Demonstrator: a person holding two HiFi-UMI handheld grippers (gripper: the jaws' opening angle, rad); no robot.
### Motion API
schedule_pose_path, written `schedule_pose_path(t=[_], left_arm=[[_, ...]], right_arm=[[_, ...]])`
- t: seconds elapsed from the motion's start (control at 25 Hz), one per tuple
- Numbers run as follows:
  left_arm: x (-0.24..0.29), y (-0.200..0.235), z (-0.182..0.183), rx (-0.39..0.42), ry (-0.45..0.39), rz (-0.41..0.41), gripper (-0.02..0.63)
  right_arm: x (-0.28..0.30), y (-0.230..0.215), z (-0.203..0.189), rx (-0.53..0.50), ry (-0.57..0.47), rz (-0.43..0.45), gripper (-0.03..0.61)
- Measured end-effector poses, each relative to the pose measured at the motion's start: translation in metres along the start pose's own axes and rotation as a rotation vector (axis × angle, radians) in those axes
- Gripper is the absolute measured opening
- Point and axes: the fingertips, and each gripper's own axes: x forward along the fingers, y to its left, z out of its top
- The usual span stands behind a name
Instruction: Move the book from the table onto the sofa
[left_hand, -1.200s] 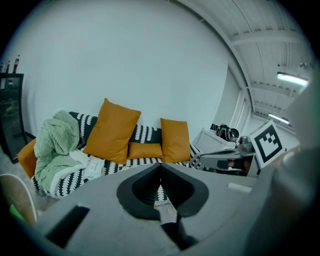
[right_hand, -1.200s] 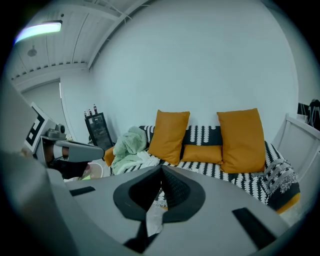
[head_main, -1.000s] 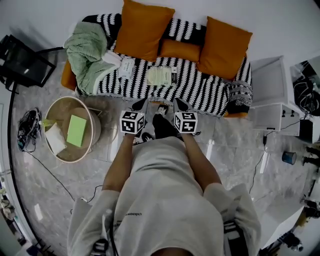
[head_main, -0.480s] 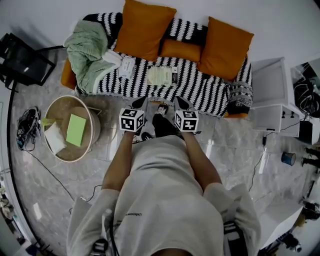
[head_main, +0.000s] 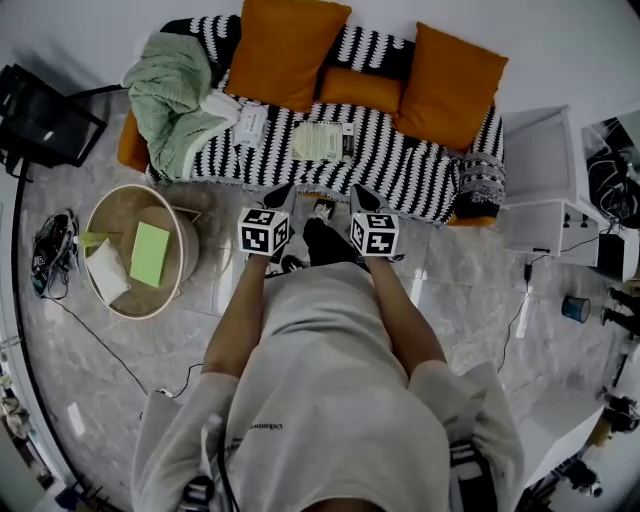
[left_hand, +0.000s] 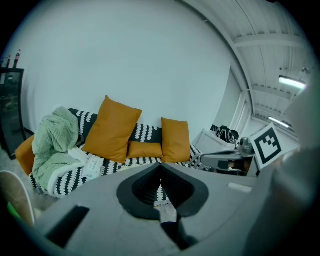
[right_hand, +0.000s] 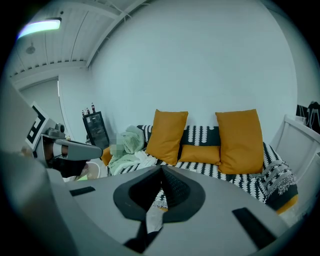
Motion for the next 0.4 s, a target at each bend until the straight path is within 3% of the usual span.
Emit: schedule_pose_path(t=[0.4], left_arm=[[-0.0021, -0.0026, 0.0025, -0.008, -0.011, -0.002, 0.009]], right_arm=[[-0.0023, 0.002, 0.0004, -0.02, 0.0, 0.004, 0.006]])
